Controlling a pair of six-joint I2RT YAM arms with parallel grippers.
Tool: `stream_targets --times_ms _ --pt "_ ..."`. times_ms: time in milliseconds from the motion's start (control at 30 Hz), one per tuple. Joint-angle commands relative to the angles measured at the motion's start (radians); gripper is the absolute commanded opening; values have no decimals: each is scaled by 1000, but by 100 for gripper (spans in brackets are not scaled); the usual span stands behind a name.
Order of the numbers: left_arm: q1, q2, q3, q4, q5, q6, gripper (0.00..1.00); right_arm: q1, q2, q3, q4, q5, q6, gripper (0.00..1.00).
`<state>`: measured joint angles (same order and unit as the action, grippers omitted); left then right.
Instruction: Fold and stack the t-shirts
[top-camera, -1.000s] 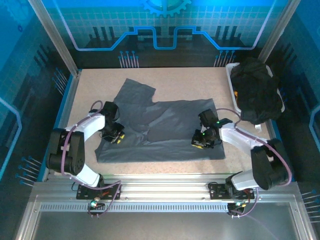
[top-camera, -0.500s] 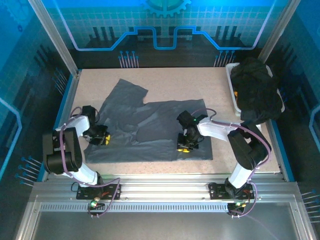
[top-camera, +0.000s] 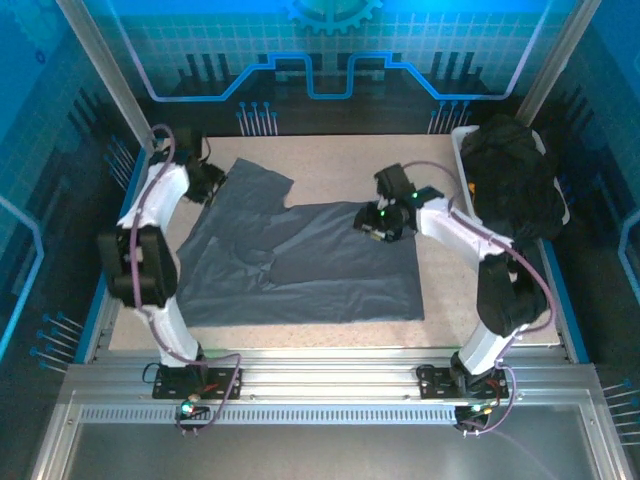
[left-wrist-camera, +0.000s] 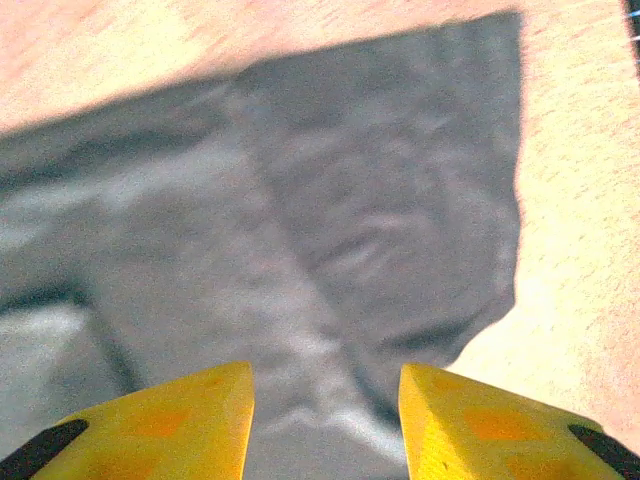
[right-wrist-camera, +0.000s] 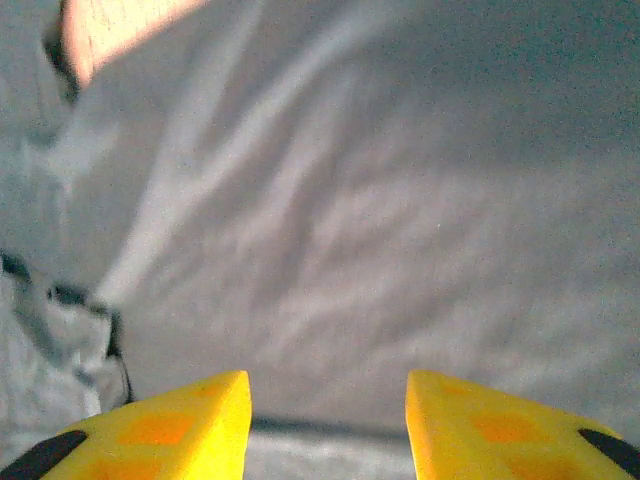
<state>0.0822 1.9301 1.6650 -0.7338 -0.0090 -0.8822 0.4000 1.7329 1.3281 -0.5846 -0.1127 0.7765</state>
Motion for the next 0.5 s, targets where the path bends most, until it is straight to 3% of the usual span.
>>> stream_targets --times_ms 0,167,300,467 --pt "5 166 135 15 -27 105 44 -45 122 138 -12 -28 -120 46" --pt "19 396 403 89 -29 187 43 -94 197 268 -51 -52 -152 46" --pt "22 533 568 110 -60 213 44 -109 176 244 -43 -51 -125 47" --pt "24 632 642 178 -102 189 50 -111 106 148 -8 -46 -83 47"
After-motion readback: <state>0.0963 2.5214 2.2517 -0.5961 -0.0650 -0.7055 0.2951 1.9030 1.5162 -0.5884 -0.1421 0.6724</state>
